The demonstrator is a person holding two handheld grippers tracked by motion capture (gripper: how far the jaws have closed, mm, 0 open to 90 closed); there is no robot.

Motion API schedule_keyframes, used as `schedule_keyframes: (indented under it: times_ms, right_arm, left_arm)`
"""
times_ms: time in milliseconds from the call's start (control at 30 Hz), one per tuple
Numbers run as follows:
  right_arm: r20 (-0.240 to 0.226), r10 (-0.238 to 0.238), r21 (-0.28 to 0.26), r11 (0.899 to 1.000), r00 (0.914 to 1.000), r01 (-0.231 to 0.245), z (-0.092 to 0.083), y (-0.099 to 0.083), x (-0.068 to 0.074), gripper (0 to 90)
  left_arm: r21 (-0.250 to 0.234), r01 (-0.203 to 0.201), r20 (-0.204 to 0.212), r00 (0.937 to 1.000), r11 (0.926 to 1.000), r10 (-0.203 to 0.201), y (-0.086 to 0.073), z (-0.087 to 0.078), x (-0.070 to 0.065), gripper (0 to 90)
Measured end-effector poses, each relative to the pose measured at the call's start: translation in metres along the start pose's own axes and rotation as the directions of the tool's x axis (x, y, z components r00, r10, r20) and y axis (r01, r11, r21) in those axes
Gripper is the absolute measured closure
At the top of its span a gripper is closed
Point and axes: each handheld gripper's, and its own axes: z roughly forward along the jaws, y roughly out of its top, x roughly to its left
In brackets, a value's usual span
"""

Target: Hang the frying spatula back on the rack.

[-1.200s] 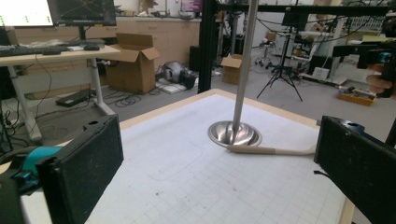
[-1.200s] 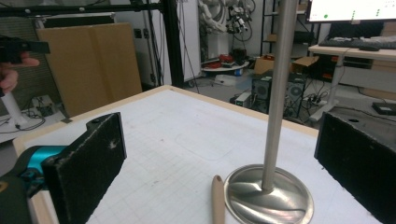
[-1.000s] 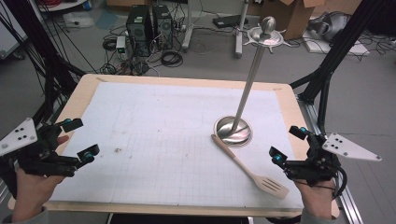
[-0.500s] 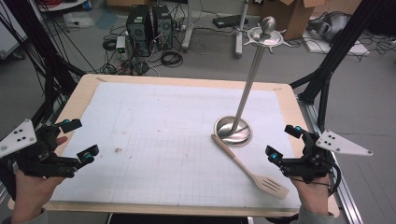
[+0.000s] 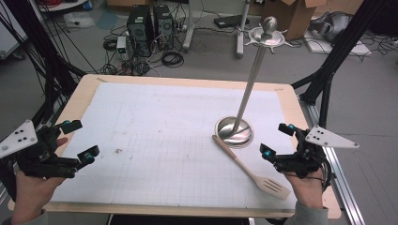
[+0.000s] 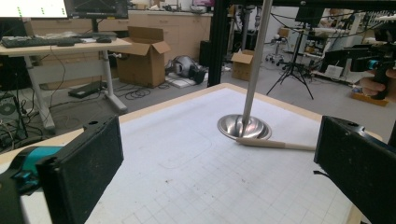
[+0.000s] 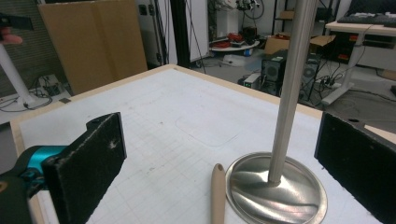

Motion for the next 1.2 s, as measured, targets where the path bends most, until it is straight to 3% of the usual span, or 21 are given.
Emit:
schedule_keyframes:
  times_ms: [200,367,533,933,1100,1133,1200]
  right_arm:
    - [-0.023,0.016,0.013,1.0,0.9996,-0.015,0.005,-0.006,-0.006,0.9]
    - [-0.056,0.036,0.065,0.997,0.9978,-0.033,0.014,-0.012,-0.012,0.8]
    - [-0.075,0.029,0.066,0.998,0.9968,-0.024,0.021,-0.014,-0.014,0.9]
    - [-0.058,0.017,0.125,0.992,0.9982,-0.01,0.035,-0.019,-0.019,0.8]
    - [-0.043,0.05,0.159,0.986,0.9978,-0.043,0.04,-0.026,-0.022,0.8]
    - [-0.03,0.064,0.18,0.982,0.9975,-0.057,0.042,-0.03,-0.023,0.8]
    - [-0.002,0.069,0.17,0.983,0.9976,-0.068,0.043,-0.032,-0.024,0.8]
  left_arm:
    - [0.004,0.005,-0.002,1.0,1.0,-0.004,-0.002,0.0,0.001,1.8]
    - [0.006,0.006,-0.008,1.0,1.0,-0.006,-0.002,0.0,0.002,1.8]
    - [0.011,0.008,-0.011,0.9999,0.9999,-0.008,-0.004,-0.001,0.003,1.8]
    - [0.022,0.013,-0.019,0.9997,0.9997,-0.013,-0.006,0.002,0.003,1.8]
    - [0.028,0.021,-0.022,0.9996,0.9994,-0.02,-0.009,0.001,0.005,1.8]
    - [0.029,0.019,-0.022,0.9996,0.9994,-0.019,-0.009,0.001,0.005,1.8]
    - [0.028,0.02,-0.023,0.9996,0.9994,-0.019,-0.009,0.001,0.005,1.8]
